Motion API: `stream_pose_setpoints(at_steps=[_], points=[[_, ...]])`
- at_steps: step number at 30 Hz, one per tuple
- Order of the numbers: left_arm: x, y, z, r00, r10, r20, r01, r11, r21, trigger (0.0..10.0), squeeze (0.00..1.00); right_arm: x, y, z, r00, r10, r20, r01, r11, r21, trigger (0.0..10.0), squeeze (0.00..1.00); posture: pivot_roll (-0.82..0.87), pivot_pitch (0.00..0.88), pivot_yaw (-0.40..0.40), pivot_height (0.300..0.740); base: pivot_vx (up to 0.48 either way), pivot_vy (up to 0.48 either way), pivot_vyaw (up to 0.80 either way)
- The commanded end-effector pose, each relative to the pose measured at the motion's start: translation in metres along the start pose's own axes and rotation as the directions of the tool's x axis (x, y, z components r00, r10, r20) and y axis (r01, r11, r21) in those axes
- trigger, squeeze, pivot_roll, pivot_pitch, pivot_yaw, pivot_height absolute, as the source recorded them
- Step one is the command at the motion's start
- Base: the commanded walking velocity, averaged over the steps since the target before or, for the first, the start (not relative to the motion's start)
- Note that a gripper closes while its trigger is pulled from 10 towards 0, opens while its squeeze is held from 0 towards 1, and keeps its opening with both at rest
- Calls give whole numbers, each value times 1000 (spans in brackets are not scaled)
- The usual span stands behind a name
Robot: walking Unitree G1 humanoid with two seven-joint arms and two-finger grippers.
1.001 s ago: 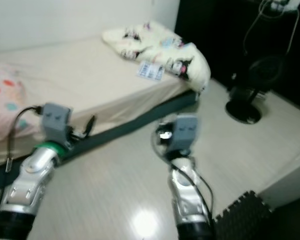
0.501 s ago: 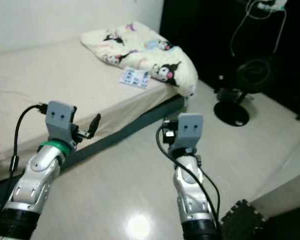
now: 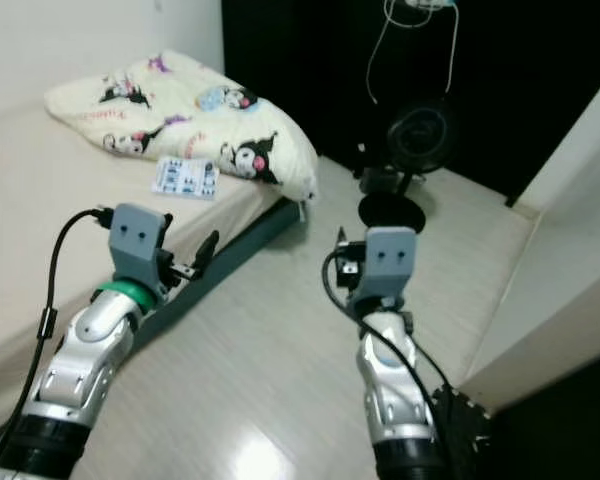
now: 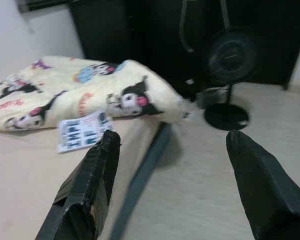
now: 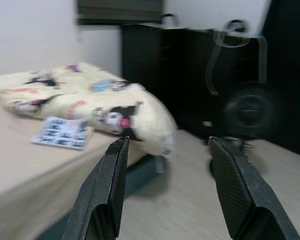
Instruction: Clean up the room
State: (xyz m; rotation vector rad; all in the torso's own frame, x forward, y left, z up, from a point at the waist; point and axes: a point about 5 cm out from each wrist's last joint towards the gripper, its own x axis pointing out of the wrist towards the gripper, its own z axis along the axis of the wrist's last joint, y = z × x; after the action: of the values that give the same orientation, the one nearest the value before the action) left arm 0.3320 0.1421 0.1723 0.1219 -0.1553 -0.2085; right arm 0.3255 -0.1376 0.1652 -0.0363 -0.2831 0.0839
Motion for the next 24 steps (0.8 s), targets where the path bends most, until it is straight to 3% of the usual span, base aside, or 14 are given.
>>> stream_pose_setpoints(at_steps=[1, 24], points=[[-3, 3, -7, 999, 20, -30, -20, 1000, 5, 10000, 0, -3, 8, -6, 999, 45, -28, -44, 999, 12, 10000, 0, -58, 65, 50, 740, 465, 0, 0], [-3, 3, -8, 999, 18, -30, -18, 1000, 18, 10000, 0, -2, 4, -2, 1000, -2, -4, 2, 1000, 1, 10000, 0, -55, 70, 54, 740, 465, 0, 0]])
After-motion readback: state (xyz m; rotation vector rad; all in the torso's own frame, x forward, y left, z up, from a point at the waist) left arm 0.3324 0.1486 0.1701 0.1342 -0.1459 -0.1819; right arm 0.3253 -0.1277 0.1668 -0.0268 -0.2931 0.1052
